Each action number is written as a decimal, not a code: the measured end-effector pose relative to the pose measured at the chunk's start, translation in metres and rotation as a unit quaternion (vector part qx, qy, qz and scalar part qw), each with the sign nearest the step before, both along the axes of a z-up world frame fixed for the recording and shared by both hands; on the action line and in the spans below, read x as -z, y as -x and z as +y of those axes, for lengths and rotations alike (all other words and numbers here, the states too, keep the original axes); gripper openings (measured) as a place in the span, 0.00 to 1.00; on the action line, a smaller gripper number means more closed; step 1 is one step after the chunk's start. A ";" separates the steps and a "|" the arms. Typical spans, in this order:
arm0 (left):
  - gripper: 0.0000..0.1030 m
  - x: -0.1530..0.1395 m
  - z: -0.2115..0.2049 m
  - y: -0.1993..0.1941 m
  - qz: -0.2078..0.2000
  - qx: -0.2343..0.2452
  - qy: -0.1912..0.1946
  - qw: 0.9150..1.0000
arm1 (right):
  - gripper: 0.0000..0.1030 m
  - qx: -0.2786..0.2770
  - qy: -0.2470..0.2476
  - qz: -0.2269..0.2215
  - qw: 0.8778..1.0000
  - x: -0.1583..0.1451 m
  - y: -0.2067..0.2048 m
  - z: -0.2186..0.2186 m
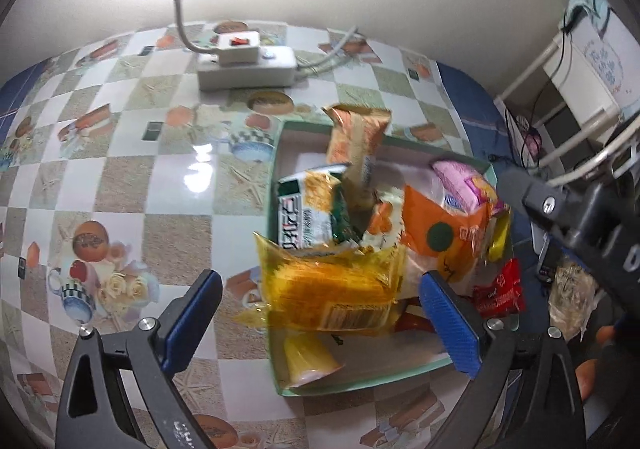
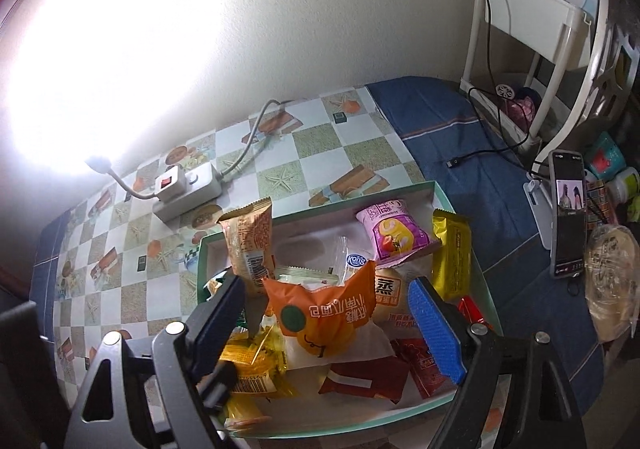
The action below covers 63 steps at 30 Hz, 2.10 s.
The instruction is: Organize snacks
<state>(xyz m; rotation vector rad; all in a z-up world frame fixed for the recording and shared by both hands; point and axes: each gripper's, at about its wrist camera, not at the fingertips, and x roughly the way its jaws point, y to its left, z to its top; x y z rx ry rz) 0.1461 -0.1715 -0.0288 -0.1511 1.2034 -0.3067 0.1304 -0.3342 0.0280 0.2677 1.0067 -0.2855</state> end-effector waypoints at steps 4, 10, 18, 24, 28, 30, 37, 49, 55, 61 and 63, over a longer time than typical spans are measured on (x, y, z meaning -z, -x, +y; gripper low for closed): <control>0.96 -0.001 0.015 -0.003 -0.005 -0.029 -0.002 1.000 | 0.84 -0.001 0.002 0.004 1.000 0.003 0.000 0.000; 0.97 0.003 0.052 -0.012 -0.014 -0.101 -0.023 0.994 | 0.85 -0.008 -0.001 0.018 1.000 0.013 -0.005 0.003; 0.97 0.003 0.104 -0.017 -0.026 -0.188 -0.037 0.981 | 1.00 -0.023 0.013 0.017 1.000 0.020 -0.009 0.013; 0.97 0.002 0.122 -0.019 -0.031 -0.195 -0.055 0.979 | 1.00 -0.036 0.024 0.027 0.999 0.025 -0.010 0.022; 0.97 0.000 0.124 -0.016 -0.034 -0.184 -0.050 0.981 | 1.00 -0.050 0.033 0.029 0.998 0.023 -0.007 0.034; 0.97 -0.002 0.125 -0.013 -0.033 -0.177 -0.038 0.983 | 1.00 -0.054 0.038 0.027 0.997 0.021 -0.004 0.040; 0.97 -0.020 0.126 0.007 -0.062 -0.173 -0.065 0.981 | 1.00 -0.069 0.042 0.017 0.997 0.013 0.017 0.059; 0.97 -0.037 0.146 0.066 -0.080 -0.169 -0.084 0.979 | 1.00 -0.085 0.053 0.011 0.995 0.012 0.068 0.077; 0.97 -0.031 0.152 0.093 -0.078 -0.148 -0.133 0.977 | 1.00 -0.093 0.048 0.010 0.994 0.016 0.093 0.088; 0.97 -0.029 0.157 0.111 -0.081 -0.131 -0.147 0.977 | 1.00 -0.105 0.057 0.016 0.993 0.024 0.110 0.101; 0.97 -0.028 0.157 0.115 -0.083 -0.129 -0.161 0.975 | 1.00 -0.110 0.056 0.021 0.992 0.028 0.115 0.105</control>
